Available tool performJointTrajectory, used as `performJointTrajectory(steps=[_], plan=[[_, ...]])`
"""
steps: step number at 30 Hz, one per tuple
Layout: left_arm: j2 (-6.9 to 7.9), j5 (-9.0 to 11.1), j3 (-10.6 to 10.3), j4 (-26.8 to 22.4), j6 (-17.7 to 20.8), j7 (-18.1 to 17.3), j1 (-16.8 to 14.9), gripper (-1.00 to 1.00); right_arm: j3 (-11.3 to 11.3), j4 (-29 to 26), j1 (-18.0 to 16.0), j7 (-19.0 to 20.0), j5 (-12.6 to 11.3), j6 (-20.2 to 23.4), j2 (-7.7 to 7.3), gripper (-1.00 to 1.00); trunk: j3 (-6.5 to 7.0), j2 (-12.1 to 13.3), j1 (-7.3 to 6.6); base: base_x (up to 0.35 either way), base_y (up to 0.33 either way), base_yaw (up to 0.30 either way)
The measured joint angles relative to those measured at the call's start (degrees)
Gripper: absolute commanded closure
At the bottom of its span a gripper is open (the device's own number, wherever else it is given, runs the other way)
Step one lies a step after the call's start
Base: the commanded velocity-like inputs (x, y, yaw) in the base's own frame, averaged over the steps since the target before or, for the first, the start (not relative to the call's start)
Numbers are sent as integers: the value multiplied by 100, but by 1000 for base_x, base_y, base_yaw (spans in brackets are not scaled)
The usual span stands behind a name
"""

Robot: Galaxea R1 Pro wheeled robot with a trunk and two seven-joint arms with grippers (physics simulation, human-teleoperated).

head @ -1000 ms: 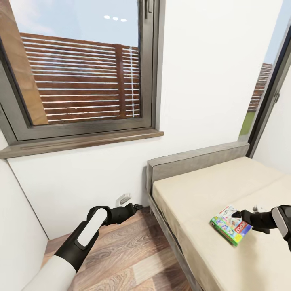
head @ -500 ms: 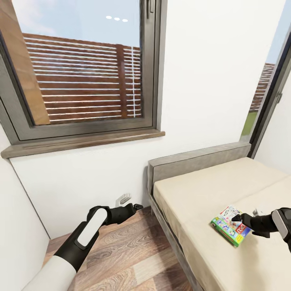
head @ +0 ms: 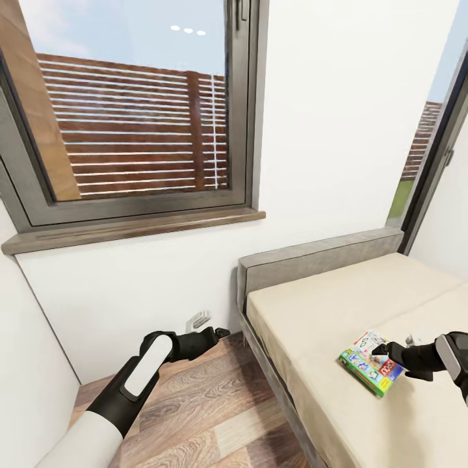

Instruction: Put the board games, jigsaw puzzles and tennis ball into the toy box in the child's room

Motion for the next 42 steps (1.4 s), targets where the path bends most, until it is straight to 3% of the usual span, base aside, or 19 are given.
performJointTrajectory(steps=[12, 17, 42], plan=[[0, 0, 0, 5, 0, 0, 0, -100, 0, 36, -17, 1, -26, -1, -13, -100, 0, 0, 0, 0, 0, 6], [1, 1, 1, 4, 0, 1, 1, -100, 3, 30, -20, 1, 78, -15, -15, -100, 0, 0, 0, 0, 0, 119], [-7, -5, 2, 2, 1, 1, 1, -100, 8, -36, -22, 17, 73, -27, 44, -100, 0, 0, 0, 0, 0, 259]])
